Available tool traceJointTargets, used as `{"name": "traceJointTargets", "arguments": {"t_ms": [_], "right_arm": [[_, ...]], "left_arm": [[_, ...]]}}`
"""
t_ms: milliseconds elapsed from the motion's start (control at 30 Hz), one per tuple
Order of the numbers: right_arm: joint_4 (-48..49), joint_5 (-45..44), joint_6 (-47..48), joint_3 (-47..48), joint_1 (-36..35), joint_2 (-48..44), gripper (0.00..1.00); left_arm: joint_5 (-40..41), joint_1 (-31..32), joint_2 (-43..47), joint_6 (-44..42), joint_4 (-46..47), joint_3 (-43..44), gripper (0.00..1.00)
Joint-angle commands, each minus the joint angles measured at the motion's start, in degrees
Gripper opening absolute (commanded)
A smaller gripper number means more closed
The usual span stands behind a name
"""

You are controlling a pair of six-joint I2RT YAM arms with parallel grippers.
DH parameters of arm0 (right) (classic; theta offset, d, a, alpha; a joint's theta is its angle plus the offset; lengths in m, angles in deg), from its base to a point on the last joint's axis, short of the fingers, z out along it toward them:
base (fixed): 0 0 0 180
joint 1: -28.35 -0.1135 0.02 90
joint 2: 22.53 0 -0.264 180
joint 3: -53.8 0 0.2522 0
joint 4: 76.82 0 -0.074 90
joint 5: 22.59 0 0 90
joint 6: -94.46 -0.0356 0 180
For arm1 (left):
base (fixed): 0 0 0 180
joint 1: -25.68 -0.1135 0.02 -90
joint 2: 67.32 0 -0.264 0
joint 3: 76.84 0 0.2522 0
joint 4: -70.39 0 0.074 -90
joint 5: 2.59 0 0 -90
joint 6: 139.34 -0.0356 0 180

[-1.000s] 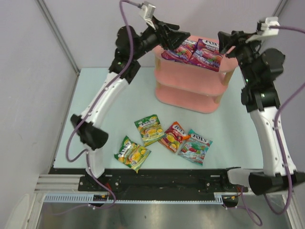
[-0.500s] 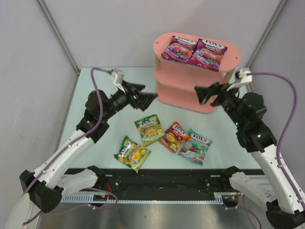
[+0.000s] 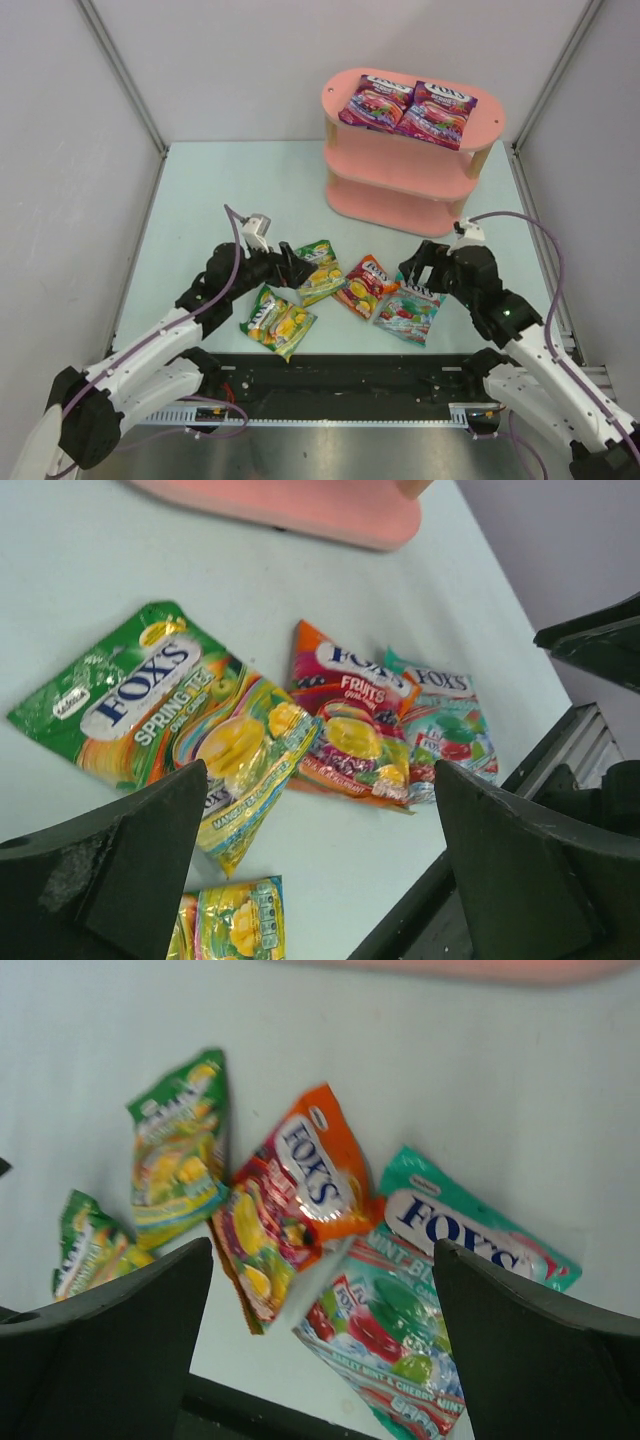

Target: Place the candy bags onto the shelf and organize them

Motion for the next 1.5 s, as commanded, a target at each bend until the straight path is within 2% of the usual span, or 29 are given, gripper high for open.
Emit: {"name": "traceJointTargets", "arguments": {"t_ms": [0,167,367,533,900,1000,1100,1267,1300,1367,1467], "right_arm": [[3.1,0.3,-5.3,-3.3,-0.6,3.4,0.95],[6.6,0.0,-7.7,-5.2,-2.2,8.4,0.92],[9.6,0.1,-8.5,-5.2,-4.5,11.3,0.92],[9.8,-0.2,-8.3,-5.2,-5.0,11.3,0.91],[5.7,-3.5,-8.0,-5.2,-5.0,7.5,0.92],[4.3,-4.5,-7.9,-5.2,-4.8,6.3,0.92],[3.0,-4.9,-7.8,-5.2,-4.6,5.6,0.92],[2.3,-5.4,-7.4,-5.2,-4.3,4.8,0.93],[2.3,-5.4,-7.4,-5.2,-4.1,4.8,0.93],[2.3,-5.5,-7.1,-5.2,-4.1,4.8,0.93],[2.1,-5.4,-6.3,-5.2,-3.5,4.3,0.93]], "left_arm": [[0.4,0.0,-3.0,1.7,2.4,-1.7,1.00],[1.2,0.4,-6.7,3.2,2.5,-3.0,0.96],[6.8,0.5,-10.3,9.0,2.6,-6.2,0.94],[10.4,0.6,-13.4,13.9,6.4,-8.5,0.92],[8.6,2.6,-29.5,18.9,17.2,-7.4,0.83],[8.2,3.7,-32.1,19.8,19.3,-6.3,0.72],[8.4,4.9,-34.5,19.9,19.3,-5.0,0.49],[9.2,6.0,-35.5,18.6,17.7,-4.0,0.26],[9.5,6.1,-35.5,17.7,16.2,-3.6,0.15],[10.3,6.3,-35.0,14.5,14.6,-2.2,0.03],[10.3,6.6,-33.5,8.6,13.2,-0.4,0.00]]}}
